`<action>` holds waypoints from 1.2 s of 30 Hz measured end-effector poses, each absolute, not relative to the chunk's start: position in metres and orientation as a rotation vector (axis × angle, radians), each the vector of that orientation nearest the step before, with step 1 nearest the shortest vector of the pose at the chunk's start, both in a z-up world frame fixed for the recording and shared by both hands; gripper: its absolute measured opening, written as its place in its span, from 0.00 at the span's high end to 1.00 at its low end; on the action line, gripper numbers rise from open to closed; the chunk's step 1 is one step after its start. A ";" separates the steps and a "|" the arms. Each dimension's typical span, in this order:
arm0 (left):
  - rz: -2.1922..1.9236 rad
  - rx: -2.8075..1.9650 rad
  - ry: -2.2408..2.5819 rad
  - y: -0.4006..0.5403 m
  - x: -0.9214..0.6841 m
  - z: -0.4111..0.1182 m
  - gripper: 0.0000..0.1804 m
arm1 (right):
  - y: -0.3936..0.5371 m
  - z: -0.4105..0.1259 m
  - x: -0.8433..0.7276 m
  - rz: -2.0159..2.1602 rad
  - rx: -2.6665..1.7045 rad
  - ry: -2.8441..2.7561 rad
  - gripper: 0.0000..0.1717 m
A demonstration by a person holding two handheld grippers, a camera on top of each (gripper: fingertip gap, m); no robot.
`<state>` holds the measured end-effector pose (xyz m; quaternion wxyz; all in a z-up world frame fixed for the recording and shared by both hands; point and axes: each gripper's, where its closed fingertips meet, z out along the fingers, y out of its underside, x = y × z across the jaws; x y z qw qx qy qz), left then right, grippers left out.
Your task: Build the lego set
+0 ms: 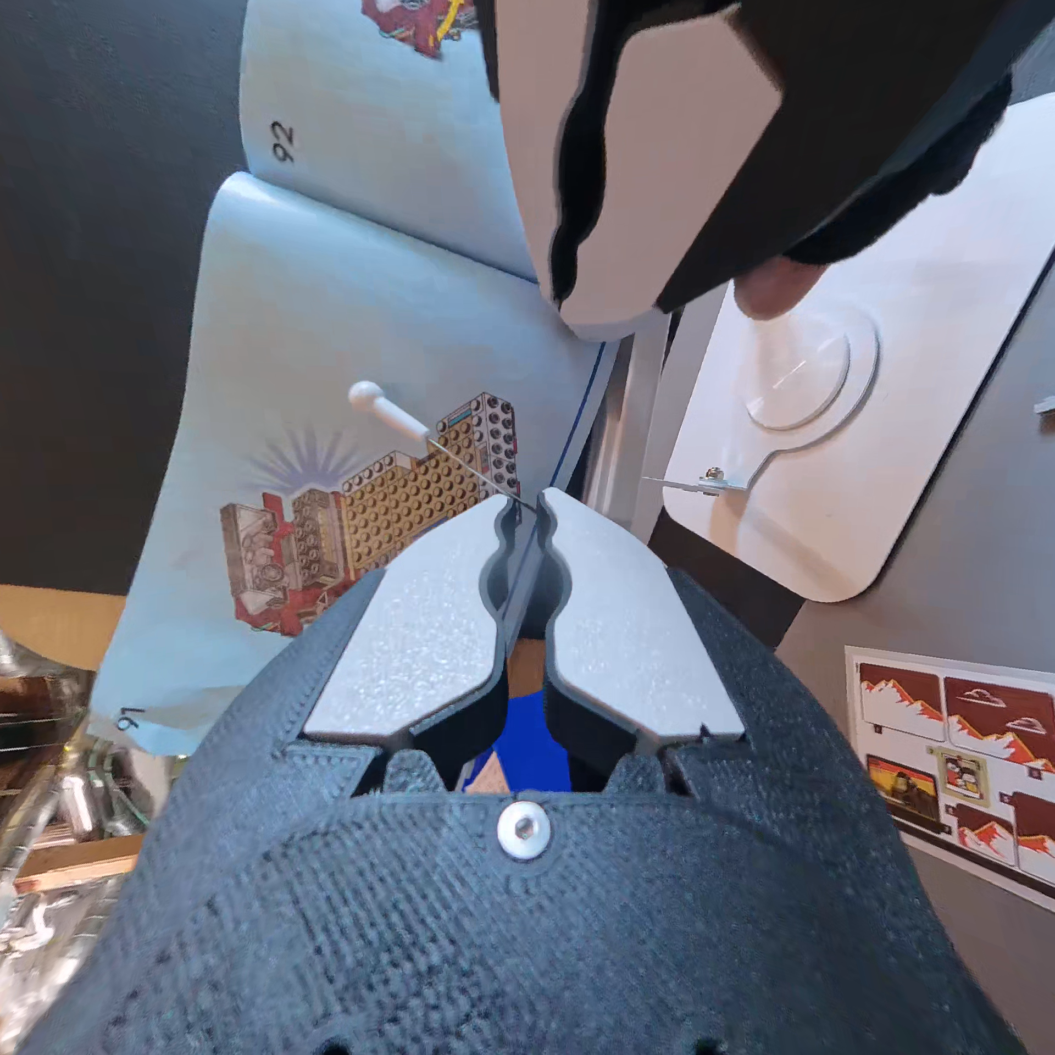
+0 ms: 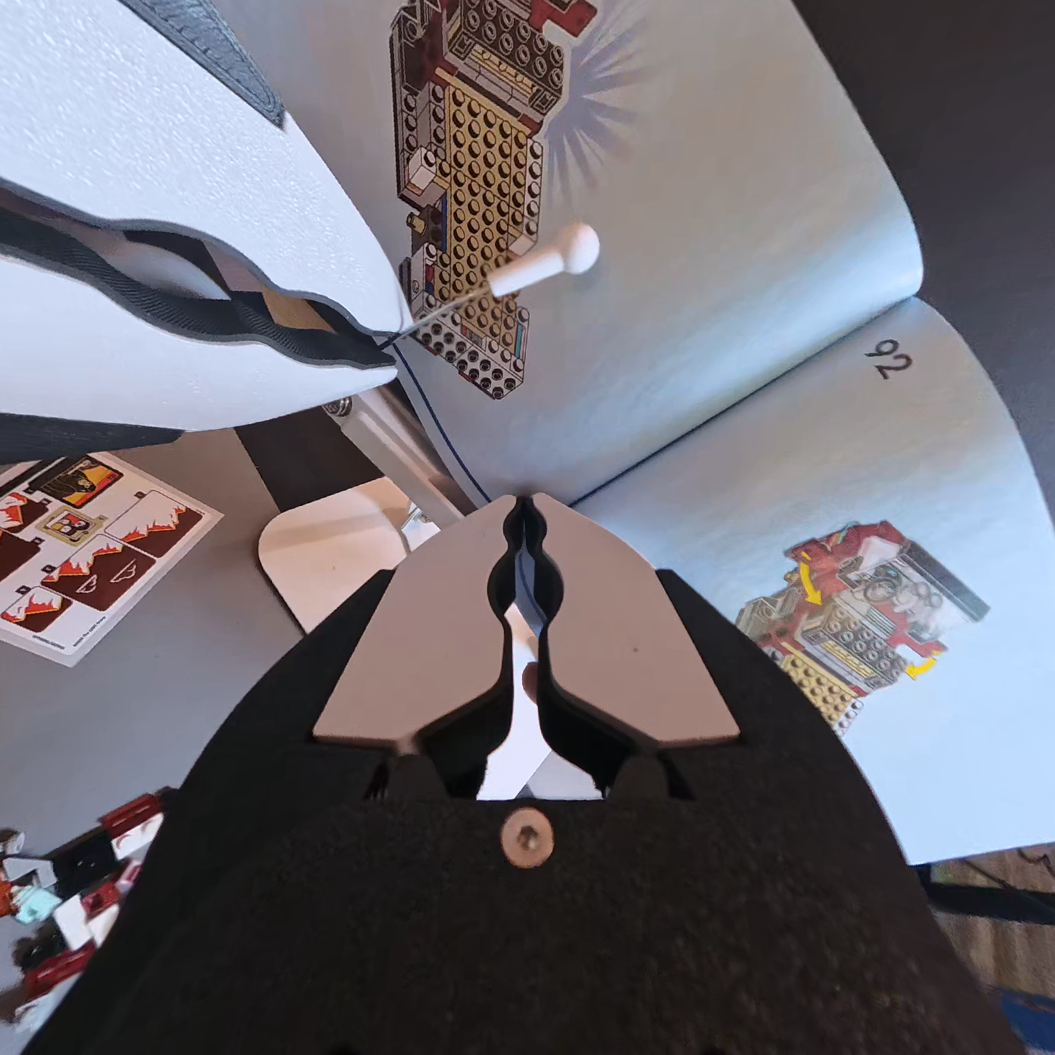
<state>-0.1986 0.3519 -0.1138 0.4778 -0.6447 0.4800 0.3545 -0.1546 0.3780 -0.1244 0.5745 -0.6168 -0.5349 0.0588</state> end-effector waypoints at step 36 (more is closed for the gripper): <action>0.829 -1.664 1.188 0.365 -0.188 -0.133 1.00 | 0.442 -0.097 0.004 0.781 -1.642 -0.914 0.98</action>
